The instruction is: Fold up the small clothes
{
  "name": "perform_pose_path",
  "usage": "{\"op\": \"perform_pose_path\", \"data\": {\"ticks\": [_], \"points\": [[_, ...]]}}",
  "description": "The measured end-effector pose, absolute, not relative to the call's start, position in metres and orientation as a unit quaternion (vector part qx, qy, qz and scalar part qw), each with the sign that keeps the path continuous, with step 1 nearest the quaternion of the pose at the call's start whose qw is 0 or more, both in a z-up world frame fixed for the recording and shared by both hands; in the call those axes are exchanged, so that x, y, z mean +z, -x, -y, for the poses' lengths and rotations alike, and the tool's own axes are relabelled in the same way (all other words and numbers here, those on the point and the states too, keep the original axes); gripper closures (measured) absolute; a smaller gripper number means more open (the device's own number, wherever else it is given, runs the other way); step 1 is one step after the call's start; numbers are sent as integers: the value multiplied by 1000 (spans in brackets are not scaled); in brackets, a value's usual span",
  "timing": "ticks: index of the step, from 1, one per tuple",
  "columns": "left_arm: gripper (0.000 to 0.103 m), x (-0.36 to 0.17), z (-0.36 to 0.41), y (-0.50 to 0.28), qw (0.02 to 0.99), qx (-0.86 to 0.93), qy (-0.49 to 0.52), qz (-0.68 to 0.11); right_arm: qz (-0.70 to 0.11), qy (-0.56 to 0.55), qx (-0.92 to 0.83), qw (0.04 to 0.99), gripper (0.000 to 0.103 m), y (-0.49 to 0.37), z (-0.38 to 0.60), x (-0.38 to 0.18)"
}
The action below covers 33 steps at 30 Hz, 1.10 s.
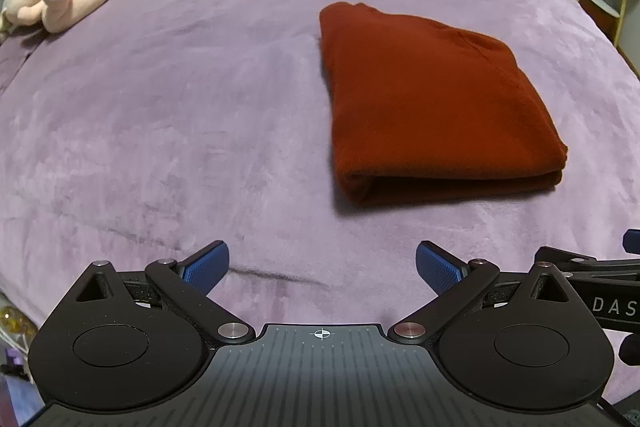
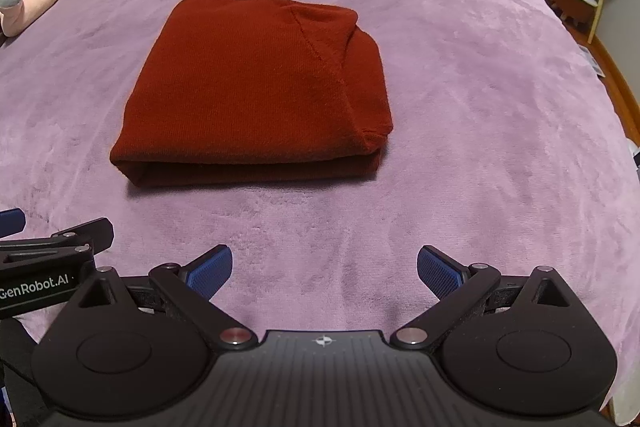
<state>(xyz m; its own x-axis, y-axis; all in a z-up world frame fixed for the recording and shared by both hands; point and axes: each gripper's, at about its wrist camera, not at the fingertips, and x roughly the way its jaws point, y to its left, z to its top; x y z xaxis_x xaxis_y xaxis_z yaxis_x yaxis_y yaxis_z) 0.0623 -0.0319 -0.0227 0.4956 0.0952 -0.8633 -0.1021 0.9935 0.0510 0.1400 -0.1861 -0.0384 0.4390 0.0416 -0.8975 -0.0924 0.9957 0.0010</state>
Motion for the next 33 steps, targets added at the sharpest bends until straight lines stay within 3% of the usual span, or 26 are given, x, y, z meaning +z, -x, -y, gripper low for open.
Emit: {"op": "perform_pose_path", "data": {"ticks": [33], "points": [[1, -21, 31, -64, 862, 56, 7, -504, -527, 22, 40, 848, 4, -141, 185, -34]]}}
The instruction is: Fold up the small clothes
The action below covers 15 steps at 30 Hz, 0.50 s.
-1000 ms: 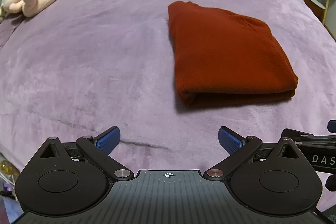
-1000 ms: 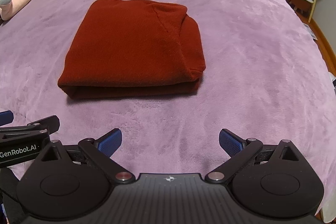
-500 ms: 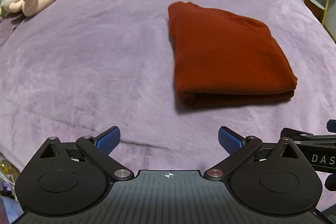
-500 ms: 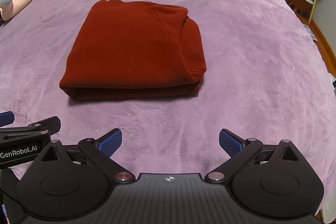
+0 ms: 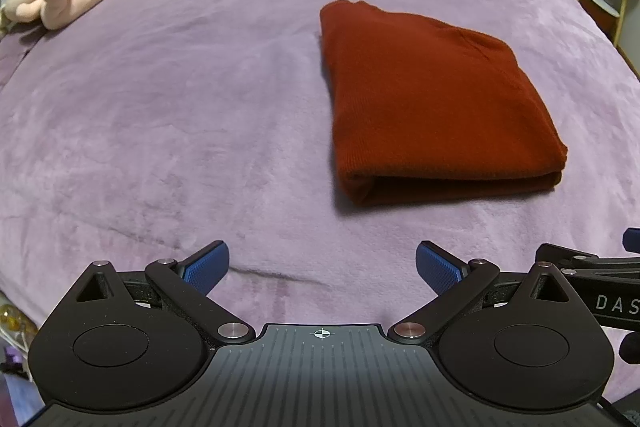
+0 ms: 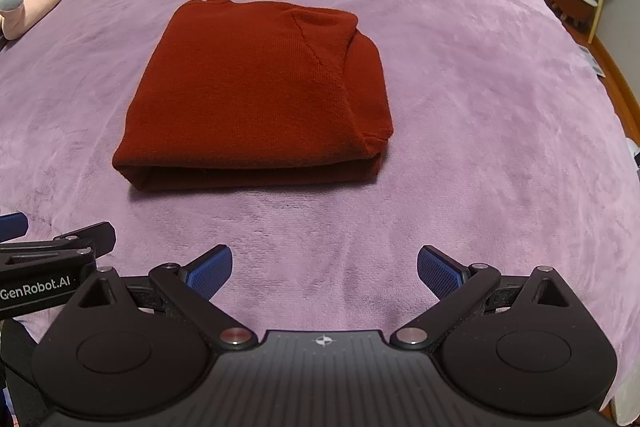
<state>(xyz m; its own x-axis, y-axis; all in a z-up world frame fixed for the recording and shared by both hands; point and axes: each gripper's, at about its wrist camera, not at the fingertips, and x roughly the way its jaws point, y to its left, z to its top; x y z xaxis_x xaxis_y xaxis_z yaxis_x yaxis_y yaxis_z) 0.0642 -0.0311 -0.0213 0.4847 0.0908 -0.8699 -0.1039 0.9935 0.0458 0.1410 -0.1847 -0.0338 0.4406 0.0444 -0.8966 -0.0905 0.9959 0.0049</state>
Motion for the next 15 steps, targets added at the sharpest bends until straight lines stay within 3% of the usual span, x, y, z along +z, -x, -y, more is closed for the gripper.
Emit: {"op": "perform_pose_path", "data": {"ticks": [15], "points": [[1, -24, 30, -66, 860, 54, 6, -507, -527, 20, 41, 849, 4, -143, 188, -35]]}}
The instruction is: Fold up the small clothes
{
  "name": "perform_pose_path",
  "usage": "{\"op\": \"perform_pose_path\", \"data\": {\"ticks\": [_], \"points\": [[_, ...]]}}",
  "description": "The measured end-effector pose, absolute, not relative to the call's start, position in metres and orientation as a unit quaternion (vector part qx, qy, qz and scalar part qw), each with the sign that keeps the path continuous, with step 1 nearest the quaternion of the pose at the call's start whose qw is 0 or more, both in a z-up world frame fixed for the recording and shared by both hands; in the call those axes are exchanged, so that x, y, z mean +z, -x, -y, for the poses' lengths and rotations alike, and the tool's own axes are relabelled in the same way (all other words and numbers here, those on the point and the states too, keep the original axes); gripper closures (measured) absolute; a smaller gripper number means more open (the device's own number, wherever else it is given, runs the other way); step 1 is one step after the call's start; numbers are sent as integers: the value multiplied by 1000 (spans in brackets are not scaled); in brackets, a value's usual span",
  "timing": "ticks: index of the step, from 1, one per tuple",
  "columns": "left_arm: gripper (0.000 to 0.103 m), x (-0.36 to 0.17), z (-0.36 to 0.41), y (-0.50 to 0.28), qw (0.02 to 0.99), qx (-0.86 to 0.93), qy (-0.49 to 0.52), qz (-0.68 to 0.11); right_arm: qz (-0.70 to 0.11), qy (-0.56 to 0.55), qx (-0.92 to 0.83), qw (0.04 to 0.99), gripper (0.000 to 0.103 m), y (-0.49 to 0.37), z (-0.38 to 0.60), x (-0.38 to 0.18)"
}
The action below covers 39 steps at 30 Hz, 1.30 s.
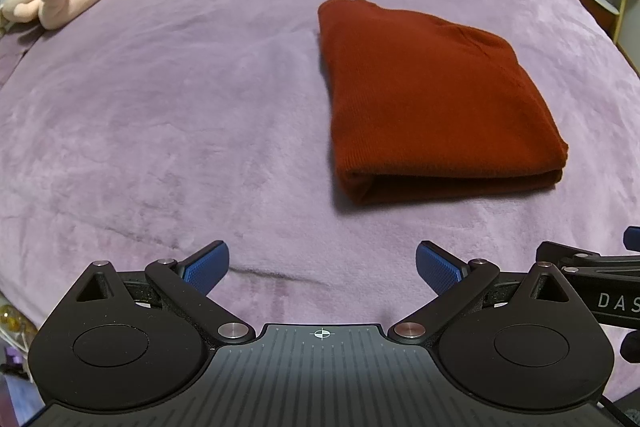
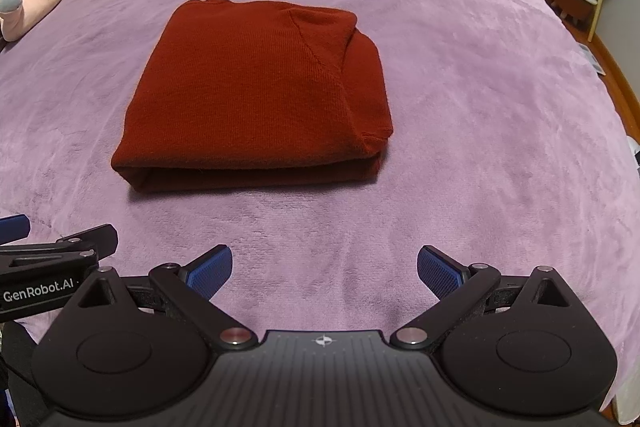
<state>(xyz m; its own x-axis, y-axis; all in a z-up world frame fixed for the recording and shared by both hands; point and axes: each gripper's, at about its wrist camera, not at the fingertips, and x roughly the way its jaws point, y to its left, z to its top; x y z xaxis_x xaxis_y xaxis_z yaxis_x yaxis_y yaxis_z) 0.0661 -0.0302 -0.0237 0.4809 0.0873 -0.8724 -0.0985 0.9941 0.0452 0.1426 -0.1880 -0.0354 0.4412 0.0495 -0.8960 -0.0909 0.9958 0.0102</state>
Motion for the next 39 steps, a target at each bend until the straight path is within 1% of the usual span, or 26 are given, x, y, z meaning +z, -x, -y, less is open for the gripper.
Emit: {"op": "perform_pose_path", "data": {"ticks": [16, 39], "points": [[1, -27, 28, -66, 857, 42, 21, -512, -519, 22, 39, 854, 4, -141, 189, -35], [1, -27, 38, -64, 863, 39, -23, -504, -515, 21, 32, 856, 4, -138, 186, -35]]}}
